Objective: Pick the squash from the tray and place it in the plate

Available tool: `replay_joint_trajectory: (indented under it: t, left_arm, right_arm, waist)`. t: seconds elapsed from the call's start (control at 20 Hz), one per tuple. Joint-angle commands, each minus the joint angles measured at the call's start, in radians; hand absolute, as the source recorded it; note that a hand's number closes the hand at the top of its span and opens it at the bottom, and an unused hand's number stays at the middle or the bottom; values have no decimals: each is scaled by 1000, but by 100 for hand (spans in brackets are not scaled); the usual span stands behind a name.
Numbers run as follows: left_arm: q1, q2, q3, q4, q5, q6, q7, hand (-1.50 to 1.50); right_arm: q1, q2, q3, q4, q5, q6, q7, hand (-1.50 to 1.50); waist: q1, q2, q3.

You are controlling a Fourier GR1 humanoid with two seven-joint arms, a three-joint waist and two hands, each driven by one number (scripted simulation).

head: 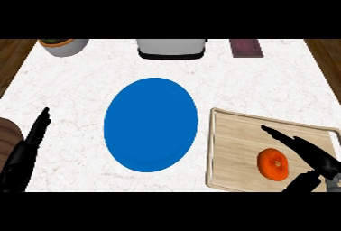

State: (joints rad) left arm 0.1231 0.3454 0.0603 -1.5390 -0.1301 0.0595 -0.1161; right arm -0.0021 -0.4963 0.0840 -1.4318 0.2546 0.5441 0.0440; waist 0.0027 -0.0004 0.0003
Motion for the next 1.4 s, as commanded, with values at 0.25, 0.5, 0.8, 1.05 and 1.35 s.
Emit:
replay_joint_trajectory:
  t: [0.25,0.5,0.8,1.05,1.35]
  left_arm:
    - [-32,-11,56,59,-16,-59,-23,0]
    - [-42,-37,59,45,-40,-44,-19,0]
    - [-73,-57,1,59,-64,-50,-45,0]
    - [-76,-35,27,50,-41,-74,-21,0]
    - [-72,-32,48,8,-32,-72,48,0]
  right_arm:
    - [-69,69,-39,147,89,-24,-157,150]
    - [-156,70,-33,195,186,-71,-169,150]
    - [-412,-34,66,333,484,-233,-129,150]
    - [-554,-2,11,571,559,-469,-233,150]
    - [-638,8,-76,599,526,-629,-343,150]
  waist:
    - [1,1,0]
    - [7,2,0]
    - [82,25,2]
    - [62,20,3]
    - [22,6,2]
